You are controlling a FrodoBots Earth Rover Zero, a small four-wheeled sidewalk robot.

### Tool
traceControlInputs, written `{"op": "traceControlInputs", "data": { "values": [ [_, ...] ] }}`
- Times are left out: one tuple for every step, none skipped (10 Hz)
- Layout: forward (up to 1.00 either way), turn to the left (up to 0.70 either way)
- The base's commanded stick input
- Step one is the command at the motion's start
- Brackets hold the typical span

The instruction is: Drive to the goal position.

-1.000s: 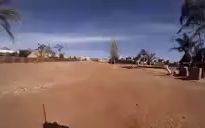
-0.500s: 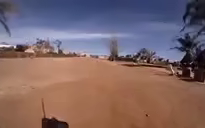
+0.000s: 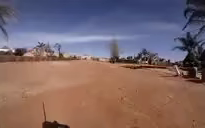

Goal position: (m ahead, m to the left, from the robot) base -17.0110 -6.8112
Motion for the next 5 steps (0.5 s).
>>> {"op": "traceControlInputs", "data": {
  "values": [
    [0.70, 0.00],
    [0.70, 0.00],
    [0.70, 0.00],
    [0.70, 0.00],
    [0.70, 0.00]
  ]
}}
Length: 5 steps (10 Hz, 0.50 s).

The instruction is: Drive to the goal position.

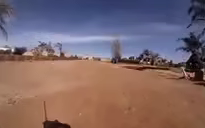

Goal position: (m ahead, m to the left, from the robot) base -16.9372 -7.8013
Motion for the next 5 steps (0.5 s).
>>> {"op": "traceControlInputs", "data": {
  "values": [
    [0.70, 0.00],
    [0.70, 0.00],
    [0.70, 0.00],
    [0.70, 0.00],
    [0.70, 0.00]
  ]
}}
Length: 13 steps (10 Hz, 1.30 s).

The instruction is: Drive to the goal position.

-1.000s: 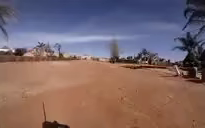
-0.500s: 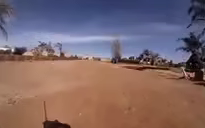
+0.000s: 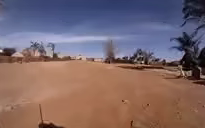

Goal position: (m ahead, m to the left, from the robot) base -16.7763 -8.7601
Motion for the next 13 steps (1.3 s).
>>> {"op": "traceControlInputs", "data": {
  "values": [
    [0.70, 0.00],
    [0.70, 0.00],
    [0.70, 0.00],
    [0.70, 0.00],
    [0.70, 0.00],
    [0.70, 0.00],
    [0.70, 0.00],
    [0.70, 0.00],
    [0.70, 0.00],
    [0.70, 0.00],
    [0.70, 0.00],
    [0.70, 0.00],
    [0.70, 0.00]
  ]
}}
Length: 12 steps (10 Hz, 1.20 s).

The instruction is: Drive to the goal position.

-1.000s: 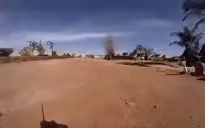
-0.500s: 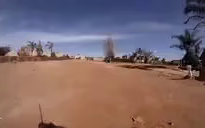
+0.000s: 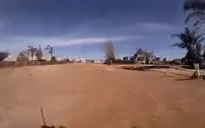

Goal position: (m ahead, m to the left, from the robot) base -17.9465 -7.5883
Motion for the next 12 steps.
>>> {"op": "traceControlInputs", "data": {
  "values": [
    [0.70, 0.00],
    [0.70, 0.00],
    [0.00, 0.00],
    [0.00, 0.00],
    [0.00, -0.11],
    [0.00, -0.28],
    [0.00, -0.70],
    [0.00, -0.70],
    [0.00, -0.70],
    [0.00, -0.70],
    [0.00, -0.70],
    [0.00, -0.70]
  ]
}}
